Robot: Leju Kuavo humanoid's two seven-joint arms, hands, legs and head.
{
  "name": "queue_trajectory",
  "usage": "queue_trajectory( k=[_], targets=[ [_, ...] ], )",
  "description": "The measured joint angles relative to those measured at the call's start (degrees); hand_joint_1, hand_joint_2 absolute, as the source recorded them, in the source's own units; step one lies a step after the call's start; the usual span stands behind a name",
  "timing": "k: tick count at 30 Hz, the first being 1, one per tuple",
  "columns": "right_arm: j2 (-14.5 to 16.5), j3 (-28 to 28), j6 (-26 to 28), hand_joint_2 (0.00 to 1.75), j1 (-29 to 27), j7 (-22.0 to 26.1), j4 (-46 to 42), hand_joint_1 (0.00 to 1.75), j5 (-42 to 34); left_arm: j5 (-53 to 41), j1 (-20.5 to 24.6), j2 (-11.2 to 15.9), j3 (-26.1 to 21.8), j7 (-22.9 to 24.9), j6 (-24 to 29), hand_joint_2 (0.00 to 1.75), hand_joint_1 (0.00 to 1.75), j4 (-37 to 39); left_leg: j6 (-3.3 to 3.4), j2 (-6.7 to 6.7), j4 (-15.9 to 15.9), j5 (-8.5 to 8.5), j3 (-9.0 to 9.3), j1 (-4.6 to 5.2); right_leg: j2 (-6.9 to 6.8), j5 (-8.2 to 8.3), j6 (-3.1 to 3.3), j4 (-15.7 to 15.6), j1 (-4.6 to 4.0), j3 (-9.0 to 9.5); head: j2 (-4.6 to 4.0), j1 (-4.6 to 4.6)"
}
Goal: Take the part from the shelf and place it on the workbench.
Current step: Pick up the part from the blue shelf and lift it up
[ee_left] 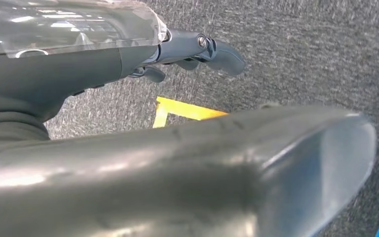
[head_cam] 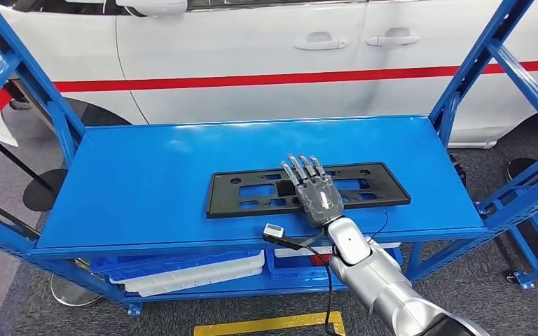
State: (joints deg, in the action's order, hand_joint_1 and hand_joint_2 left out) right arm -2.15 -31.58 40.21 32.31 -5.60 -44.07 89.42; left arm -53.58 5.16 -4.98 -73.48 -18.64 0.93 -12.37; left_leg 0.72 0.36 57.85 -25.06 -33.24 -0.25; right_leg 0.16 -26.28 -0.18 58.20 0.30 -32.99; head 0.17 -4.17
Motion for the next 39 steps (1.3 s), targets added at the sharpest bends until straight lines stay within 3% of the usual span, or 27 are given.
queue_trajectory(
  k=[2,5,6,7,8,10,12,16,18,20,21,22,23,25,27,30,32,33,36,37,38,39],
  targets=[
    [0.0,-0.5,0.0,1.75,1.3,-2.7,2.2,0.00,0.3,0.0,0.0,0.0,0.0,-0.2,-0.1,0.00,0.00,0.0,0.60,-0.07,-0.5,0.37,0.16,-0.28,-0.03,-1.54,-0.65,2.1,0.03,-0.91,0.00,0.01],
    [0.0,-1.6,0.0,1.75,2.9,-4.8,5.5,0.00,0.5,0.0,0.1,0.0,0.0,-0.5,-0.2,0.00,0.00,0.0,1.00,-0.15,-0.6,0.52,0.07,-0.26,-0.06,-6.71,-1.30,12.8,0.26,-6.01,0.00,0.02],
    [0.0,-1.8,0.1,1.75,3.2,-5.0,6.2,0.00,0.5,0.0,0.1,0.0,0.0,-0.6,-0.2,0.00,0.00,0.0,1.02,-0.14,-0.6,0.51,0.08,-0.24,-0.07,-7.36,-1.41,15.5,0.34,-7.32,0.00,0.02],
    [0.0,-2.0,0.1,1.75,3.4,-5.1,6.8,0.00,0.5,0.0,0.0,0.0,0.0,-0.6,-0.2,0.00,0.00,0.0,1.01,-0.11,-0.6,0.49,0.14,-0.23,-0.08,-6.80,-1.45,15.9,0.40,-7.55,0.00,0.02],
    [0.0,-2.2,0.1,1.75,3.7,-5.1,7.2,0.00,0.5,0.0,0.0,0.0,0.0,-0.6,-0.2,0.00,0.00,0.0,0.97,-0.08,-0.5,0.46,0.24,-0.24,-0.10,-5.26,-1.40,14.1,0.45,-6.70,0.00,0.02],
    [0.0,-2.5,0.1,1.75,4.3,-5.1,7.9,0.00,0.5,0.0,0.0,0.0,0.0,-0.6,-0.2,0.00,0.00,0.0,0.72,-0.02,-0.4,0.30,0.37,-0.12,-0.12,-1.45,-1.02,6.1,0.39,-2.88,0.00,0.02],
    [0.0,-2.6,0.1,1.75,4.9,-5.1,8.3,0.00,0.5,0.0,0.1,-0.1,0.0,-0.6,-0.2,0.00,0.00,0.0,0.26,0.02,-0.2,0.15,0.29,0.09,-0.10,0.25,-0.45,0.7,0.15,-0.40,0.00,0.01],
    [0.1,-2.7,0.1,1.75,5.4,-5.1,8.8,0.00,0.5,0.0,0.1,0.0,0.0,-0.6,-0.2,0.00,0.00,0.0,-0.94,0.01,0.2,-0.29,0.09,0.04,-0.15,0.70,0.84,-0.5,0.21,-0.04,0.00,0.00],
    [0.1,-2.8,0.1,1.75,5.6,-5.1,8.9,0.00,0.5,0.0,0.1,0.0,-0.1,-0.6,-0.2,0.00,0.00,0.0,-1.46,-0.01,4.3,-2.93,-1.65,-0.10,-0.29,0.95,1.48,-0.9,0.46,0.05,0.00,0.00],
    [0.2,-2.8,0.1,1.75,5.7,-5.1,9.1,0.00,0.5,-0.1,0.0,0.0,-0.1,-0.6,-0.2,0.00,0.00,0.0,-1.93,-0.02,12.3,-6.85,-5.24,-0.30,-0.31,0.96,1.69,-0.9,0.40,-0.07,0.00,0.00],
    [0.2,-2.9,0.1,1.75,5.7,-5.1,9.2,0.00,0.5,-0.1,-0.1,0.0,-0.1,-0.6,-0.2,0.00,0.00,0.0,-2.12,-0.02,15.5,-7.92,-6.68,-0.39,-0.31,0.95,1.71,-0.8,0.37,-0.09,0.00,0.00],
    [0.2,-3.0,0.1,1.75,5.7,-5.1,9.3,0.00,0.6,-0.1,-0.1,0.0,-0.1,-0.6,-0.3,0.00,0.00,0.0,-2.24,-0.03,16.7,-7.83,-7.18,-0.46,-0.29,0.94,1.69,-0.8,0.37,-0.06,0.00,0.00],
    [0.2,-3.0,0.1,1.75,5.7,-5.1,9.4,0.00,0.6,-0.1,-0.2,0.0,-0.1,-0.6,-0.3,0.00,0.00,0.0,-2.28,-0.04,15.3,-6.54,-6.45,-0.53,-0.27,0.91,1.63,-0.8,0.39,0.03,0.00,0.00],
    [0.2,-3.1,0.1,1.75,5.7,-5.1,9.5,0.85,0.6,-0.1,-0.1,0.0,-0.1,-0.6,-0.3,0.00,0.00,0.0,-2.15,-0.09,7.2,-2.57,-2.46,-0.66,-0.20,0.77,1.38,-0.7,0.42,0.26,0.00,0.00],
    [0.2,-3.1,0.1,1.75,5.7,-5.3,9.7,1.72,0.6,-0.1,0.0,0.1,-0.1,-0.6,-0.3,0.00,0.00,0.0,-1.58,-0.09,1.0,-0.61,0.54,-0.52,-0.06,0.70,0.86,-0.6,0.23,0.22,0.00,0.00],
    [0.1,-3.3,0.1,1.75,5.7,-6.1,10.0,1.75,0.6,0.0,0.0,0.1,-0.1,-0.6,-0.2,0.00,0.00,0.0,-0.45,-0.02,-0.1,-0.38,0.84,-0.35,0.08,0.85,-0.16,-0.6,0.08,-0.04,0.00,0.00],
    [-0.3,-3.5,0.0,1.75,5.7,-6.4,10.2,1.75,0.6,0.1,-0.1,0.1,-0.1,-0.5,-0.2,0.00,0.00,0.0,0.33,-0.05,-0.4,-0.04,0.83,-0.45,0.06,-0.16,-0.82,0.7,0.27,-0.60,0.00,0.01],
    [-0.5,-3.5,0.0,1.75,5.7,-6.4,10.2,1.75,0.5,0.2,0.0,0.1,-0.1,-0.5,-0.1,0.00,0.00,0.0,0.69,-0.07,-0.6,0.13,0.81,-0.52,0.05,-1.54,-1.09,2.8,0.36,-1.60,0.00,0.01],
    [-1.1,-3.5,0.0,1.75,5.1,-5.8,10.3,1.75,0.5,0.2,-0.1,0.2,-0.2,-1.1,-0.6,0.00,0.00,0.0,1.14,-0.07,-0.6,0.24,0.46,-0.39,0.00,-6.59,-1.54,14.0,0.49,-6.97,0.00,0.01],
    [-1.4,-3.5,0.0,1.75,4.8,-5.5,10.3,1.75,0.5,0.2,-0.1,0.2,-0.2,-1.6,-1.0,0.00,0.00,0.0,1.17,-0.02,-0.6,0.24,0.41,-0.36,0.00,-6.85,-1.59,16.1,0.50,-8.05,0.00,0.01],
    [-1.6,-3.5,0.0,1.75,4.5,-5.3,10.3,1.75,0.5,0.2,-0.2,0.2,-0.2,-2.2,-1.4,0.00,0.00,0.0,1.13,0.03,-0.6,0.21,0.43,-0.35,0.00,-5.97,-1.56,15.9,0.49,-8.09,0.00,0.01],
    [-1.7,-3.5,0.0,1.75,4.3,-5.0,10.3,1.75,0.5,0.2,-0.3,0.2,-0.2,-2.8,-1.7,0.00,0.00,0.0,1.05,0.06,-0.5,0.15,0.50,-0.34,0.00,-4.11,-1.43,13.4,0.48,-6.96,0.00,0.01]
  ],
)
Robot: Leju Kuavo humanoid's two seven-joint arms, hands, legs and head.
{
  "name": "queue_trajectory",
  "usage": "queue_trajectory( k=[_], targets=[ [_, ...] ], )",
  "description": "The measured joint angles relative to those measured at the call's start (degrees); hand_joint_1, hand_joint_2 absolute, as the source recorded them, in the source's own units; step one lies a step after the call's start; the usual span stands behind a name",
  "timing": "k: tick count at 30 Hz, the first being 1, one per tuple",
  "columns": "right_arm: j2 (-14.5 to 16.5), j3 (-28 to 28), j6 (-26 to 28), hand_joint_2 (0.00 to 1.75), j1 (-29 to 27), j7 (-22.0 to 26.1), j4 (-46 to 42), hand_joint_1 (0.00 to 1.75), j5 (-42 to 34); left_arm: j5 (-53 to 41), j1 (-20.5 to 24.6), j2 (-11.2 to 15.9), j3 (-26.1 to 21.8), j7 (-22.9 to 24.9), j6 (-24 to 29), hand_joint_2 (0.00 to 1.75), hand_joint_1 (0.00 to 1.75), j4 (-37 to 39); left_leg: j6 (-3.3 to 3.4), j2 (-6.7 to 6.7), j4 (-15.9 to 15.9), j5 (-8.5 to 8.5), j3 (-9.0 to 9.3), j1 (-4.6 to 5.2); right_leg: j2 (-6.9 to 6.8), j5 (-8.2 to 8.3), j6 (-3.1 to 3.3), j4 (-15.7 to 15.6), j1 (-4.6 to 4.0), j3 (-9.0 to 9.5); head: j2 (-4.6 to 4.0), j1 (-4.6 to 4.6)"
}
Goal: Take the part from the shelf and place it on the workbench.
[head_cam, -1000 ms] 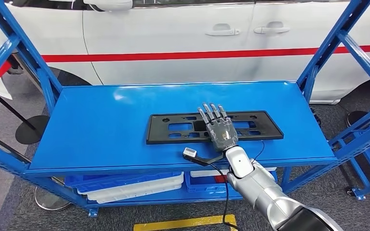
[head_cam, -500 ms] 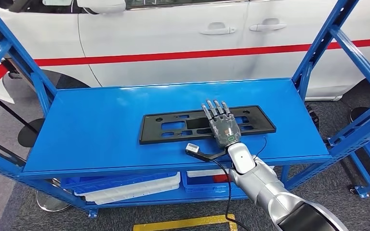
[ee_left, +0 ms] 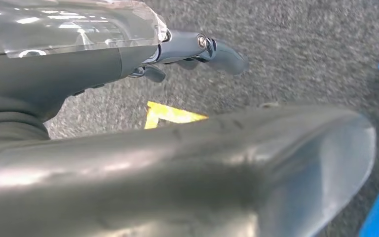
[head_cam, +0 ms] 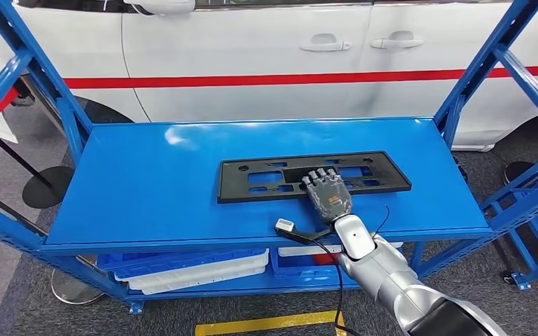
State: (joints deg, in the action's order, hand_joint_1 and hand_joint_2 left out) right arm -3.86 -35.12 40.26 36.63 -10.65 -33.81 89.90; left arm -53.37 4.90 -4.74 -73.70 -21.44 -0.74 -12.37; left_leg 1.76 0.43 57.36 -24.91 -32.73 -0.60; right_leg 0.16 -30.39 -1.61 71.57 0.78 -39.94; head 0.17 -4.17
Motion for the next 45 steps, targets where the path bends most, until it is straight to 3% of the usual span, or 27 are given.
queue_trajectory(
  k=[2,4,8,10,12,13,14,15,17,19,23,25,27,28,29,30,33,35,38,40,41,43,44,45],
  targets=[
    [-0.1,0.1,0.0,1.75,-0.1,1.4,-0.3,1.75,-0.3,0.1,0.0,0.0,0.0,-1.6,-0.3,0.00,0.00,0.0,-0.35,0.03,0.2,-0.25,0.08,0.11,0.01,3.90,0.48,-8.1,-0.12,3.78,0.00,0.00],
    [-0.1,0.4,0.0,1.75,-0.1,3.7,-1.1,1.75,-0.5,0.3,0.1,0.0,0.0,-3.4,-0.2,0.00,0.00,0.0,-0.86,0.02,0.4,-0.42,-0.13,0.29,0.05,5.28,0.98,-12.9,-0.38,5.80,0.00,0.00],
    [0.1,1.1,0.0,1.75,-0.4,6.3,-2.5,1.75,0.0,0.7,0.1,0.0,0.0,-4.4,0.1,0.00,0.00,0.0,-2.03,-0.02,1.1,-1.15,-0.45,0.35,-0.03,5.26,2.10,-13.8,-0.17,5.99,0.00,0.01],
    [0.2,1.4,0.0,1.75,-0.4,6.7,-2.9,1.75,0.0,0.7,0.1,0.0,-0.1,-4.4,0.2,0.00,0.00,0.0,-2.55,-0.07,5.8,-4.04,-2.55,0.19,-0.24,5.36,2.68,-14.0,0.01,6.15,0.00,0.00],
    [0.4,1.5,-0.1,1.75,-0.5,7.1,-2.9,1.75,0.0,0.8,0.0,0.0,-0.1,-4.5,0.3,0.00,0.00,0.0,-2.94,-0.10,13.7,-7.46,-6.25,0.01,-0.32,5.30,2.93,-14.0,-0.09,6.11,0.00,-0.01],
    [0.4,1.5,-0.2,1.75,-0.5,7.3,-2.9,1.75,0.0,0.8,0.0,0.0,-0.1,-4.5,0.3,0.00,0.00,0.0,-3.07,-0.10,16.3,-8.03,-7.54,-0.04,-0.31,5.27,2.98,-14.0,-0.13,6.12,0.00,-0.01],
    [0.5,1.5,-0.2,1.75,-0.5,7.5,-2.9,1.75,0.0,0.8,-0.1,0.0,-0.1,-4.5,0.3,0.00,0.00,0.0,-3.13,-0.10,16.9,-7.51,-7.93,-0.08,-0.28,5.23,2.99,-13.9,-0.14,6.15,0.00,-0.01],
    [0.6,1.5,-0.2,1.75,-0.5,7.6,-2.9,1.75,0.0,0.8,0.0,0.0,-0.1,-4.5,0.3,0.00,0.00,0.0,-3.10,-0.11,15.1,-5.89,-7.15,-0.09,-0.23,5.17,2.94,-13.9,-0.13,6.24,0.00,-0.01],
    [0.6,1.6,-0.1,1.75,-0.5,7.8,-2.9,1.75,0.0,0.8,0.0,0.1,-0.2,-4.7,0.1,0.87,0.00,0.0,-2.78,-0.15,7.3,-1.86,-3.54,-0.09,-0.16,4.95,2.67,-13.8,-0.16,6.44,0.00,-0.01],
    [0.6,1.9,-0.1,1.75,-0.6,8.1,-3.0,1.75,-0.3,0.7,0.1,0.1,-0.1,-5.2,-0.5,1.75,0.00,0.0,-2.26,-0.11,1.7,-0.15,-1.08,0.08,-0.13,4.82,2.20,-13.6,-0.34,6.29,0.00,-0.01],
    [0.6,3.0,-0.1,1.75,-1.7,11.5,-5.4,1.75,-4.0,0.3,-0.1,0.1,-0.1,-6.1,-1.3,1.75,0.00,0.0,-1.03,-0.07,0.4,-0.01,-0.79,0.03,-0.12,4.38,1.02,-13.0,-0.40,5.80,0.00,0.00],
    [0.5,4.1,-0.3,1.75,-2.7,16.7,-8.0,1.75,-10.8,0.2,0.0,0.2,-0.1,-6.2,-1.4,1.75,0.00,0.0,-0.44,-0.15,0.0,0.17,-0.60,-0.17,-0.10,1.79,0.55,-8.9,-0.31,3.96,0.00,0.00],
    [0.3,5.2,-1.1,1.75,-4.1,25.1,-11.5,1.75,-22.8,0.2,0.1,0.3,-0.1,-6.3,-2.0,1.75,0.00,0.0,-0.14,-0.19,0.1,0.07,-0.55,-0.13,-0.11,-1.74,0.22,-1.2,-0.19,0.30,0.00,-0.01],
    [0.0,5.6,-2.0,1.75,-5.0,29.9,-13.8,1.75,-30.1,0.2,0.1,0.3,-0.1,-6.4,-2.4,1.75,0.00,0.0,-0.08,-0.19,0.1,0.01,-0.50,-0.12,-0.12,-2.62,0.09,1.8,-0.09,-1.20,0.00,-0.01],
    [-0.3,5.8,-3.5,1.75,-6.0,34.7,-16.5,1.75,-37.7,0.3,0.1,0.3,-0.1,-6.5,-2.9,1.75,0.00,0.0,-0.08,-0.16,0.1,-0.08,-0.40,-0.12,-0.12,-2.42,0.03,3.0,0.00,-1.82,0.00,-0.01],
    [-0.8,5.9,-5.6,1.75,-6.9,39.4,-19.7,1.75,-45.4,0.3,0.1,0.4,-0.1,-6.7,-3.4,1.75,0.00,0.0,-0.15,-0.13,0.2,-0.19,-0.25,-0.13,-0.13,-1.17,0.04,1.9,0.07,-1.37,0.00,0.00],
    [-2.0,6.3,-13.1,1.75,-8.7,48.6,-29.9,1.75,-62.8,0.5,0.3,0.4,-0.1,-6.9,-4.7,1.75,0.00,0.0,-0.79,-0.14,0.5,-0.72,0.28,-0.02,-0.13,4.12,0.57,-9.4,0.01,4.01,0.00,0.01],
    [-2.5,6.3,-15.6,1.75,-9.9,49.6,-34.9,1.75,-66.2,0.6,0.7,0.5,-0.1,-7.0,-5.0,1.75,0.00,0.0,-1.36,-0.17,0.5,-0.96,0.37,0.19,-0.11,4.94,1.09,-13.0,-0.23,5.68,0.00,0.00],
    [-2.9,6.2,-17.4,1.75,-11.6,49.6,-39.8,1.75,-68.5,0.6,0.9,0.7,-0.1,-7.1,-5.1,1.75,0.00,0.0,-2.27,-0.13,0.6,-1.24,0.34,0.13,-0.20,5.08,2.02,-13.3,-0.24,5.71,0.00,0.00],
    [-3.5,5.8,-21.5,1.75,-12.4,49.7,-44.0,1.75,-74.8,0.5,1.0,0.9,-0.1,-7.0,-5.3,1.75,0.00,0.0,-2.83,-0.14,3.8,-3.50,-1.01,-0.02,-0.35,5.26,2.75,-13.5,-0.05,5.72,0.00,0.00],
    [-3.7,5.5,-24.9,1.75,-12.7,49.7,-47.0,1.75,-79.2,0.5,1.0,0.9,-0.1,-6.9,-5.5,1.75,0.00,0.0,-3.05,-0.16,7.1,-5.45,-2.48,-0.11,-0.40,5.24,2.98,-13.5,-0.05,5.69,0.00,0.00],
    [-3.8,5.2,-34.6,1.75,-13.4,49.8,-53.8,1.75,-87.1,0.3,1.3,0.9,-0.1,-6.7,-6.0,1.75,0.00,0.0,-3.37,-0.16,14.7,-8.80,-5.86,-0.20,-0.41,5.14,3.30,-13.5,-0.20,5.66,0.00,-0.01],
    [-3.3,5.5,-42.1,1.75,-14.0,49.8,-57.4,1.75,-90.9,0.3,1.5,0.9,-0.1,-6.7,-6.2,1.75,0.00,0.0,-3.43,-0.17,16.9,-9.19,-6.84,-0.21,-0.39,5.06,3.39,-13.4,-0.29,5.73,0.00,-0.01],
    [-2.3,6.3,-50.7,1.75,-14.9,49.8,-60.6,1.75,-94.5,0.3,1.6,1.0,-0.1,-6.9,-6.3,1.75,0.00,0.0,-3.38,-0.16,16.8,-8.36,-6.84,-0.20,-0.37,4.94,3.45,-13.4,-0.39,5.87,0.00,-0.01]
  ],
)
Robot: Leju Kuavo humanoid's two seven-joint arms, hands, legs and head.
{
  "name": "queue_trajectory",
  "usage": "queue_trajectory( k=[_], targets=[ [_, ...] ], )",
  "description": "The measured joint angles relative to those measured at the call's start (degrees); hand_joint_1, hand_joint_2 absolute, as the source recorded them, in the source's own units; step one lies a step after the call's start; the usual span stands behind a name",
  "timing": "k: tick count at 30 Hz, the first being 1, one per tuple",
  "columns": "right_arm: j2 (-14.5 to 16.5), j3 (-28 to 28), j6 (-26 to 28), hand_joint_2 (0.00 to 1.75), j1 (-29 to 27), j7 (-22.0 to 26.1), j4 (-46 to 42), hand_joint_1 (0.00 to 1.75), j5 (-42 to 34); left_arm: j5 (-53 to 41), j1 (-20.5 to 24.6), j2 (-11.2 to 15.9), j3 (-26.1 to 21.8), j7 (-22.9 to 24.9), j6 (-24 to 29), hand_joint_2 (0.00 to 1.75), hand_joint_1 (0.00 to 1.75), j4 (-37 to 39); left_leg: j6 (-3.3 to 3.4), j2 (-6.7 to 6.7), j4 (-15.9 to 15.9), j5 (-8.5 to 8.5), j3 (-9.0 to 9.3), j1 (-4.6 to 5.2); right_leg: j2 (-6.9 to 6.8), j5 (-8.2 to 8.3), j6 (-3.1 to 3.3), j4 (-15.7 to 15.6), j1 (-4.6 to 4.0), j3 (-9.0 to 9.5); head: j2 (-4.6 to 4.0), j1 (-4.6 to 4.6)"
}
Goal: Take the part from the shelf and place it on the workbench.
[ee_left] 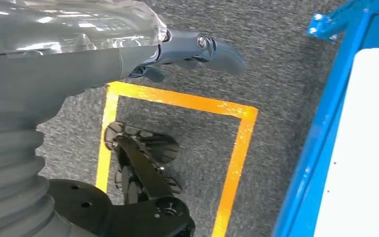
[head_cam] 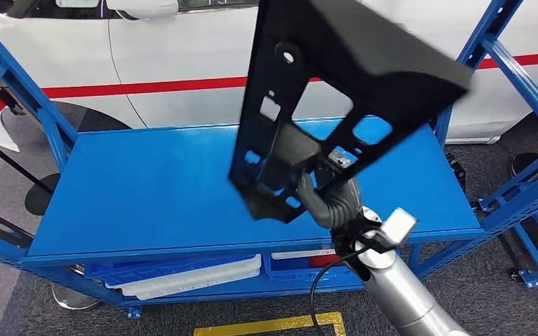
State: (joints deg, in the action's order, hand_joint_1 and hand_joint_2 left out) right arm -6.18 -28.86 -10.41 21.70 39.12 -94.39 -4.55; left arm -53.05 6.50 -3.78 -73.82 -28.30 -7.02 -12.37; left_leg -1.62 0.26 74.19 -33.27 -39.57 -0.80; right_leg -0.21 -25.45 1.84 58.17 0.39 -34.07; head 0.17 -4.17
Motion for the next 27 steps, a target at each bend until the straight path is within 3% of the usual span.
queue_trajectory(
  k=[2,4,5,8,10,13,14,15,16,18,20,24,25,27],
  targets=[
    [2.9,2.1,-17.5,1.75,-2.1,0.0,-5.5,1.75,-8.2,0.3,0.1,0.1,0.0,-0.5,0.0,1.75,0.00,0.0,0.55,0.00,-6.3,4.23,2.84,0.10,0.04,-0.33,-0.01,0.0,-0.23,0.48,0.00,0.00],
    [5.2,3.6,-27.2,1.75,-3.2,-0.3,-9.1,1.75,-16.1,0.6,0.1,0.2,0.0,-1.0,0.1,1.75,0.00,0.0,1.35,-0.02,-13.6,7.10,6.22,0.45,0.03,-0.60,-0.24,0.0,-0.39,0.86,0.00,0.00],
    [5.8,3.9,-28.9,1.75,-3.3,-0.7,-10.1,1.75,-19.4,0.7,0.0,0.3,0.0,-1.2,0.3,1.75,0.00,0.0,1.62,-0.01,-15.5,7.42,7.13,0.65,0.03,-0.62,-0.44,0.0,-0.41,0.88,0.00,0.00],
    [6.2,2.6,-28.7,1.75,-3.7,-2.4,-11.1,1.75,-24.7,0.6,-0.3,0.4,0.0,-1.3,1.3,1.75,0.00,0.0,2.19,0.01,-16.7,7.30,7.62,0.87,0.08,-0.46,-1.31,0.0,-0.31,0.65,0.00,0.00],
    [6.3,1.0,-28.7,1.75,-3.7,-3.1,-11.0,1.75,-25.9,0.5,-0.4,0.5,0.0,-1.1,1.6,1.75,0.00,0.0,2.82,-0.05,-17.3,7.79,7.73,0.58,0.13,-1.64,-1.91,1.5,-0.24,0.01,0.00,0.01],
    [6.3,-0.7,-28.6,1.75,-3.6,-3.4,-10.6,1.75,-26.4,0.4,-0.3,0.5,0.0,-0.9,1.8,1.75,0.00,0.0,3.26,-0.05,-17.6,8.09,7.62,0.43,0.19,-6.77,-2.52,11.2,0.06,-4.40,0.00,0.02],
    [6.2,-1.1,-28.4,1.75,-3.6,-3.4,-10.4,1.75,-26.5,0.4,-0.4,0.5,0.0,-0.8,1.9,1.75,0.00,0.0,3.24,-0.05,-17.5,8.14,7.56,0.44,0.18,-7.83,-2.68,14.3,0.19,-5.90,0.00,0.02],
    [6.2,-1.4,-28.1,1.75,-3.6,-3.5,-10.2,1.75,-26.5,0.3,-0.4,0.5,0.0,-0.6,1.9,1.75,0.00,0.0,3.21,-0.05,-17.4,8.17,7.50,0.44,0.17,-7.86,-2.79,15.7,0.30,-6.58,0.00,0.02],
    [6.2,-1.7,-27.4,1.75,-3.5,-3.7,-10.0,1.75,-26.4,0.2,-0.4,0.5,0.0,-0.3,2.1,1.75,0.00,0.0,3.15,-0.04,-17.2,8.18,7.44,0.42,0.16,-6.81,-2.84,14.9,0.40,-6.17,0.00,0.02],
    [6.0,-2.8,-24.9,1.75,-3.0,-4.3,-9.9,1.75,-25.7,-0.1,-0.4,0.5,0.1,0.2,2.3,1.75,0.00,0.0,2.88,-0.01,-16.7,8.05,7.32,0.38,0.17,-3.16,-2.66,7.8,0.51,-2.66,0.00,0.02],
    [5.5,-4.1,-22.4,1.75,-2.5,-4.5,-9.8,1.75,-24.8,-0.5,-0.3,0.5,0.2,0.6,2.5,1.75,0.00,0.0,2.36,0.06,-16.2,7.93,6.94,0.52,0.22,-0.92,-2.27,1.9,0.34,0.07,0.00,0.01],
    [4.6,-5.6,-20.4,1.75,-2.1,-4.2,-9.4,1.75,-23.5,-0.7,-0.3,0.6,0.3,0.8,2.7,1.75,0.00,0.0,1.08,0.11,-15.9,7.96,6.22,0.53,0.21,-0.04,-0.98,0.6,0.15,-0.15,0.00,0.00],
    [4.5,-6.0,-19.6,1.75,-1.9,-3.9,-9.3,1.75,-22.6,-0.7,-0.3,0.6,0.3,0.8,2.7,1.75,0.00,0.0,0.79,0.09,-15.1,6.97,5.85,0.45,0.12,0.30,-0.53,0.4,0.22,-0.32,0.00,0.00],
    [4.1,-6.9,-17.1,1.75,-1.5,-3.5,-9.0,1.75,-19.9,-0.8,-0.3,0.7,0.3,0.8,2.8,1.75,0.00,0.0,0.32,0.05,-10.0,2.83,4.01,0.24,-0.09,0.98,0.11,0.2,0.27,-0.91,0.00,0.00]
  ],
)
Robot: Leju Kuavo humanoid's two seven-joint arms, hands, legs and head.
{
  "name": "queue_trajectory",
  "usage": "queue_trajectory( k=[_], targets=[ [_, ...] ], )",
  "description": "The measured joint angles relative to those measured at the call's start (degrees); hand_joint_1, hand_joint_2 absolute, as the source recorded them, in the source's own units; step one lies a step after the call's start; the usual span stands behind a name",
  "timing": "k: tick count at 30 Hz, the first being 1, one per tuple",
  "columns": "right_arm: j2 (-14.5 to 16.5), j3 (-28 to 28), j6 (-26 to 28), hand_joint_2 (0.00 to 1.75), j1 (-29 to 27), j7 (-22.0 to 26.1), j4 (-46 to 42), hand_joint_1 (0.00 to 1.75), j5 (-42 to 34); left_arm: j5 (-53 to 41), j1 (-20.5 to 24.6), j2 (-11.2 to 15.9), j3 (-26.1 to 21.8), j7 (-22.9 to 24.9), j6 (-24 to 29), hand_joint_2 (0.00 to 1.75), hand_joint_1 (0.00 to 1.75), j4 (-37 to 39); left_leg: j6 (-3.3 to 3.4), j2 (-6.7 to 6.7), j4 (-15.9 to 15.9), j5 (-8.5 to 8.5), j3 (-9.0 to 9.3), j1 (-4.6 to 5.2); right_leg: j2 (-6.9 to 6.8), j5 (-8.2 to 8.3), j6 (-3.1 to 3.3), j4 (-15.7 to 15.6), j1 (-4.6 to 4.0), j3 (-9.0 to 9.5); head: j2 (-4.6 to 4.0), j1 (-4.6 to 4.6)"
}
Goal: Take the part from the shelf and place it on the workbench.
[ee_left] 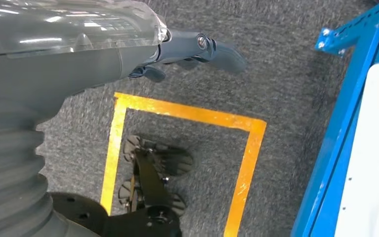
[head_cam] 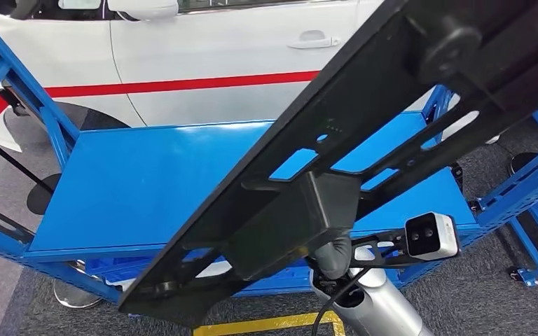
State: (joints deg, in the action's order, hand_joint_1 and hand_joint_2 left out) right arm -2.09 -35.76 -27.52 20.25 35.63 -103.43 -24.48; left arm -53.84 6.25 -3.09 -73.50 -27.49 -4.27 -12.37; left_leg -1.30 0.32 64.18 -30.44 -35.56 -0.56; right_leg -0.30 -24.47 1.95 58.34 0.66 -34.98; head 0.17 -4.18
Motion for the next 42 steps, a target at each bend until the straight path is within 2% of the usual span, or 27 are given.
queue_trajectory(
  k=[2,3,4,5,8,9,12,13,14,17,18,19,20,22,24,25,27,28,30,32,33,34,35,37,39,40,42],
  targets=[
    [-0.4,-0.9,3.0,1.75,0.1,0.3,0.2,1.75,3.5,0.0,0.0,0.0,0.0,0.0,0.0,1.75,0.00,0.0,-0.32,-0.01,7.5,-4.36,-2.46,-0.11,-0.08,0.68,0.22,0.1,-0.20,-0.99,0.00,0.00],
    [-0.5,-1.4,4.7,1.75,0.1,0.4,0.4,1.75,5.7,-0.1,-0.1,0.0,0.0,0.0,0.0,1.75,0.00,0.0,-0.38,-0.01,9.7,-5.29,-2.86,-0.12,-0.10,1.06,0.24,0.2,-0.29,-1.56,0.00,0.00],
    [-0.7,-1.9,6.4,1.75,0.1,0.5,0.5,1.75,8.0,-0.1,-0.1,0.0,0.0,0.0,0.1,1.75,0.00,0.0,-0.34,-0.01,9.7,-5.15,-2.18,-0.12,-0.10,1.46,0.23,0.2,-0.38,-2.13,0.00,0.00],
    [-0.8,-2.4,8.2,1.75,0.0,0.6,0.6,1.75,10.5,-0.2,-0.1,0.1,0.0,0.1,0.1,1.75,0.00,0.0,-0.18,-0.01,7.2,-4.06,-0.28,-0.10,-0.08,1.86,0.17,0.3,-0.45,-2.63,0.00,0.00],
    [-1.0,-3.7,12.2,1.75,-0.1,1.3,1.0,1.75,16.1,-0.3,0.0,0.2,0.2,0.2,0.2,1.75,0.00,0.0,0.77,0.01,-4.9,-0.48,7.29,0.22,-0.06,3.10,-0.35,0.3,-0.62,-3.48,0.00,0.01],
    [-1.0,-3.9,12.9,1.75,-0.2,1.8,1.2,1.75,17.2,-0.4,0.1,0.3,0.2,0.4,0.3,1.75,0.00,0.0,1.07,0.02,-6.8,0.01,8.28,0.42,-0.09,3.51,-0.66,0.2,-0.62,-3.58,0.00,0.00],
    [-1.3,-4.2,14.3,1.75,-0.4,3.2,1.6,1.75,19.7,-0.4,-0.1,0.5,0.3,1.1,0.4,1.75,0.00,0.0,1.93,-0.07,-7.4,1.37,7.76,0.68,-0.12,4.68,-1.71,-0.1,-0.41,-3.75,0.00,-0.02],
    [-1.4,-4.3,14.6,1.75,-0.5,3.4,1.6,1.75,20.3,-0.4,-0.1,0.5,0.3,1.2,0.4,1.75,0.00,0.0,2.31,-0.21,-7.6,2.06,7.41,0.57,0.00,4.03,-2.01,0.3,-0.36,-4.07,0.00,-0.02],
    [-1.5,-4.3,14.7,1.75,-0.5,3.4,1.6,1.75,20.6,-0.4,-0.1,0.6,0.3,1.3,0.4,1.75,0.00,0.0,2.67,-0.35,-7.8,2.86,6.89,0.41,0.12,2.26,-2.27,1.6,-0.32,-4.67,0.00,-0.01],
    [-1.9,-4.3,15.1,1.75,-0.7,3.4,1.7,1.75,21.0,-0.4,-0.1,0.6,0.4,1.4,0.4,1.75,0.00,0.0,3.13,-0.58,-7.8,5.00,4.41,0.31,0.28,-6.34,-2.98,11.7,-0.02,-7.41,0.00,0.00],
    [-2.0,-4.3,15.2,1.75,-0.8,3.4,1.7,1.75,21.3,-0.4,-0.1,0.6,0.4,1.5,0.4,1.75,0.00,0.0,3.06,-0.61,-7.7,5.60,3.46,0.32,0.27,-7.66,-3.20,14.9,0.08,-7.77,0.00,0.00],
    [-2.1,-4.3,15.4,1.75,-1.0,3.4,1.7,1.75,22.0,-0.4,-0.2,0.6,0.4,1.6,0.4,1.75,0.00,0.0,2.95,-0.64,-7.5,6.15,2.51,0.31,0.26,-7.64,-3.36,16.4,0.18,-7.29,0.00,0.00],
    [-2.2,-4.3,15.9,1.75,-1.2,3.4,1.7,1.75,23.1,-0.5,-0.2,0.6,0.4,1.8,0.4,1.75,0.00,0.0,2.81,-0.66,-7.2,6.65,1.57,0.28,0.25,-6.57,-3.44,15.8,0.27,-5.74,0.00,0.00],
    [-2.3,-4.3,17.3,1.75,-1.5,3.4,1.3,1.75,26.3,-0.6,-0.3,0.6,0.4,2.1,0.5,1.75,0.00,0.0,2.42,-0.66,-6.5,7.46,-0.09,0.24,0.26,-4.68,-3.37,9.3,0.42,0.11,0.00,0.00],
    [-2.5,-4.3,19.0,1.75,-1.9,3.5,0.7,1.75,28.8,-0.6,-0.3,0.6,0.4,2.3,0.5,1.75,0.00,0.0,1.85,-0.60,-5.8,8.12,-1.11,0.32,0.36,-5.15,-2.86,2.2,0.21,5.05,0.00,-0.04],
    [-2.6,-4.2,19.6,1.75,-2.2,3.5,0.4,1.75,29.4,-0.6,-0.4,0.6,0.4,2.3,0.5,1.75,0.00,0.0,1.52,-0.57,-5.7,8.49,-1.34,0.37,0.42,-5.68,-2.51,0.6,0.06,5.99,0.00,-0.07],
    [-3.0,-4.1,20.5,1.75,-3.1,3.5,-0.3,1.75,30.1,-0.7,-0.6,0.6,0.4,2.6,0.5,1.75,0.00,0.0,0.77,-0.49,-5.9,9.38,-1.49,0.33,0.42,-5.17,-1.69,0.0,-0.17,5.68,0.00,-0.10],
    [-3.1,-4.1,20.8,1.75,-3.5,3.5,-0.7,1.75,30.4,-0.9,-0.8,0.7,0.4,2.8,0.6,1.75,0.00,0.0,0.45,-0.41,-5.8,9.20,-1.74,0.22,0.32,-4.66,-1.23,-0.1,-0.12,5.35,0.00,-0.11],
    [-3.5,-3.9,21.2,1.75,-4.2,3.4,-1.4,1.75,31.1,-1.2,-1.0,0.8,0.5,3.2,0.6,1.75,0.00,0.0,-0.12,-0.29,-3.1,5.64,-2.91,-0.02,0.13,-3.27,-0.33,-0.4,0.07,4.14,0.00,-0.11],
    [-3.7,-3.5,21.3,1.75,-4.7,3.4,-1.8,1.75,31.8,-1.5,-1.1,0.8,0.7,3.6,0.7,1.75,0.00,0.0,-0.53,-0.30,3.6,-0.45,-4.67,-0.19,0.06,-1.92,0.10,-0.4,-0.03,2.45,0.00,-0.11],
    [-3.9,-3.4,21.2,1.75,-5.1,3.4,-2.0,1.75,32.1,-1.7,-1.0,0.8,0.9,3.6,0.7,1.75,0.00,0.0,-0.68,-0.31,7.2,-2.35,-5.22,-0.22,0.05,-1.24,0.13,-0.4,-0.14,1.53,0.00,-0.12],
    [-4.0,-3.2,21.0,1.75,-5.5,3.4,-2.0,1.75,32.4,-1.8,-1.0,0.8,1.0,3.7,0.7,1.75,0.00,0.0,-0.73,-0.31,9.8,-2.83,-5.15,-0.22,0.03,-0.56,0.12,-0.3,-0.25,0.61,0.00,-0.11],
    [-4.2,-3.1,20.8,1.75,-5.9,3.4,-2.0,1.75,32.7,-1.9,-1.0,0.8,1.2,3.7,0.6,1.75,0.00,0.0,-0.69,-0.31,10.7,-2.07,-4.30,-0.20,0.03,0.11,0.07,-0.2,-0.35,-0.31,0.00,-0.11],
    [-4.5,-2.9,20.4,1.75,-6.6,3.4,-2.1,1.75,33.1,-2.1,-1.0,0.8,1.4,3.7,0.6,1.75,0.00,0.0,-0.19,-0.29,6.5,0.93,0.42,-0.12,0.04,1.34,-0.11,0.0,-0.49,-1.91,0.00,-0.12],
    [-4.7,-2.7,20.4,1.75,-6.9,3.5,-2.4,1.75,33.3,-2.2,-0.8,0.8,1.5,3.6,0.5,1.75,0.00,0.0,0.57,-0.29,-2.5,0.83,7.11,0.23,0.05,2.46,-0.50,0.1,-0.68,-2.92,0.00,-0.13],
    [-4.8,-2.7,20.3,1.75,-6.9,3.5,-2.6,1.75,33.4,-2.2,-0.7,0.8,1.5,3.6,0.5,1.75,0.00,0.0,0.90,-0.27,-5.9,0.15,9.25,0.44,0.03,3.01,-0.79,0.1,-0.67,-3.11,0.00,-0.11],
    [-5.0,-2.6,20.3,1.75,-7.1,3.5,-2.8,1.75,33.4,-2.2,-0.6,0.8,1.5,3.6,0.5,1.75,0.00,0.0,1.42,-0.27,-8.3,-0.17,10.19,0.74,-0.07,4.18,-1.53,-0.2,-0.53,-3.18,0.00,-0.11]
  ],
)
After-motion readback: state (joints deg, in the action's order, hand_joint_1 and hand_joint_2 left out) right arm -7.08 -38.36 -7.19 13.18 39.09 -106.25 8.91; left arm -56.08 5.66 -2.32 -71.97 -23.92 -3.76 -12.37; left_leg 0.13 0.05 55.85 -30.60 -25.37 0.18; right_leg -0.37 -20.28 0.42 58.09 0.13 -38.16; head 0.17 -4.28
